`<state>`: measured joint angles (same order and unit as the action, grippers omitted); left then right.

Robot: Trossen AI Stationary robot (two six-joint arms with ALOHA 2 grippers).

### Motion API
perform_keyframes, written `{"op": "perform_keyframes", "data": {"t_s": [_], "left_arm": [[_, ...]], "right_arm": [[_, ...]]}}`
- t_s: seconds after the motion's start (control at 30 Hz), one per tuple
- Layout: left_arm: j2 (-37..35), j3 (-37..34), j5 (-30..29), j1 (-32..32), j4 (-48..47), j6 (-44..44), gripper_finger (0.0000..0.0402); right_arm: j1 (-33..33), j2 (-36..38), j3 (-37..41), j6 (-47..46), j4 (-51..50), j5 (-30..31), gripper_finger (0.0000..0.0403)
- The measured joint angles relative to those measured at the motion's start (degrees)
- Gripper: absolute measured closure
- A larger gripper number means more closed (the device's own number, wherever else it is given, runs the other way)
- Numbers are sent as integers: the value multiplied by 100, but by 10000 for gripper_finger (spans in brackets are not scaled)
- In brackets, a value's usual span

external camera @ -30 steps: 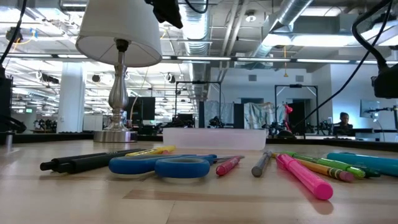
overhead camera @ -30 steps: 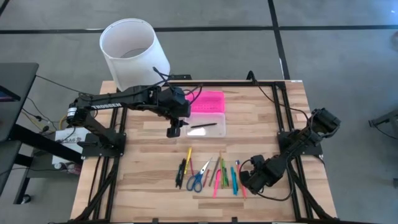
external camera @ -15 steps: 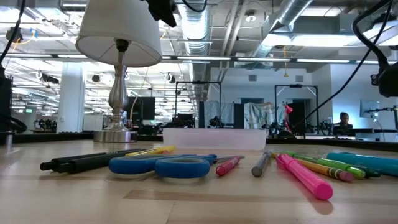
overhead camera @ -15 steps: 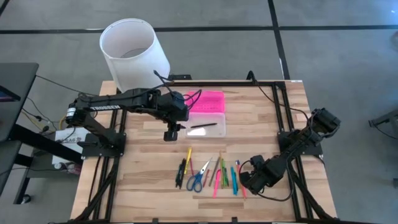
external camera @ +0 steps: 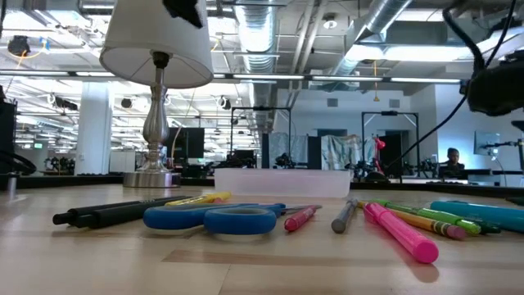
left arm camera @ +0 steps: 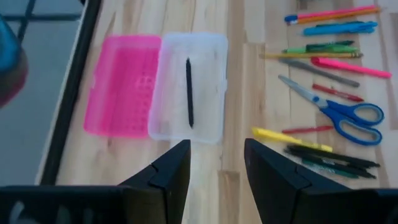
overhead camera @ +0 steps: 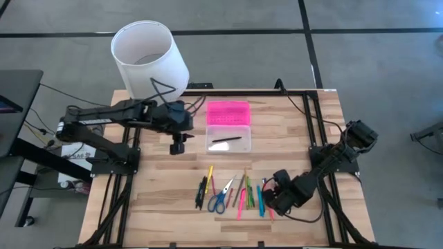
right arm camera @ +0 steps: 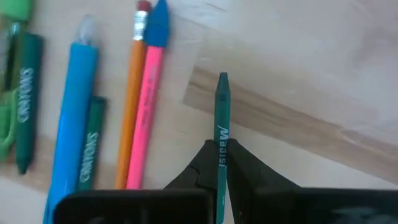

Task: Pick & place school supplies into a supply box
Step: Put the right green crayon into the pink supply box

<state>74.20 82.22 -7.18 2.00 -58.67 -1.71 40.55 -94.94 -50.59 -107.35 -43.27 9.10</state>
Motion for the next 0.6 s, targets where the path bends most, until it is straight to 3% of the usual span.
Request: {"op": "perform_keyframes", "data": {"t_s": [0.4,0.6], "left_arm": [[-1328,-2117,60,-141,812,1549,255],[-1711,-2859,85,-469,1246,2075,255]], "right_arm": [[-467,46,-433,1140,-322,182,402],[-828,241,-870,1900,-855,584,402]]}}
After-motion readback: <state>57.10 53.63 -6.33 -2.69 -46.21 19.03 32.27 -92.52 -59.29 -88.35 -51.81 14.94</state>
